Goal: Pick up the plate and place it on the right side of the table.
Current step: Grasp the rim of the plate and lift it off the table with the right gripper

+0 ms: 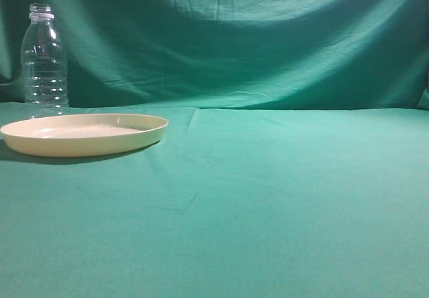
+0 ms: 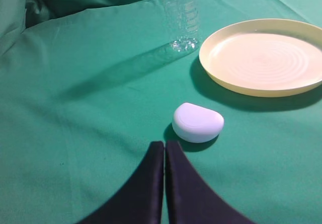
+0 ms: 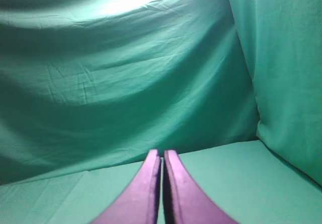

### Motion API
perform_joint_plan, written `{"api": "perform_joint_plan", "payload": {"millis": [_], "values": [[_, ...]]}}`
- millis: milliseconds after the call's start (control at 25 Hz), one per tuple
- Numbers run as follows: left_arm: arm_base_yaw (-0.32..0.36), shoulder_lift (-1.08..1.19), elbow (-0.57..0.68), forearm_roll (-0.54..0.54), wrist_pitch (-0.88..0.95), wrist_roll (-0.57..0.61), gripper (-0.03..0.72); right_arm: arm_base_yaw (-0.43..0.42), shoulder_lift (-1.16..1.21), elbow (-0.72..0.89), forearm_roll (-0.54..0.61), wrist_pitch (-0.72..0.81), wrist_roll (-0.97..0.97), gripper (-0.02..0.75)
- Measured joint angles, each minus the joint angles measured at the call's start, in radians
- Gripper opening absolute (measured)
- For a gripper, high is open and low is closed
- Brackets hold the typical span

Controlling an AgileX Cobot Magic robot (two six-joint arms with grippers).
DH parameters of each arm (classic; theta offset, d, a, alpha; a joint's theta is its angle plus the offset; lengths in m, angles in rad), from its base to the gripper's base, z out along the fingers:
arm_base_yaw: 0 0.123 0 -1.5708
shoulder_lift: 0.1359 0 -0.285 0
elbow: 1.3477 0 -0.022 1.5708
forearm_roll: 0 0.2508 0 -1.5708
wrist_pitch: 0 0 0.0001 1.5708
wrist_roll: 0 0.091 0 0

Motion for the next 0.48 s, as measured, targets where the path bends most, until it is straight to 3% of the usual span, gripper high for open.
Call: {"api": "perform_joint_plan", "payload": {"millis": [200, 480], "values": [[0.000, 0.000, 0.000, 0.000, 0.000, 0.000, 0.000, 0.000, 0.027, -0.136, -0.095, 0.128, 0.007, 0.000], [0.000, 0.000, 0.000, 0.000, 0.000, 0.000, 0.000, 0.000, 0.395, -0.443, -0.144, 0.517, 0.001, 0.000]]}}
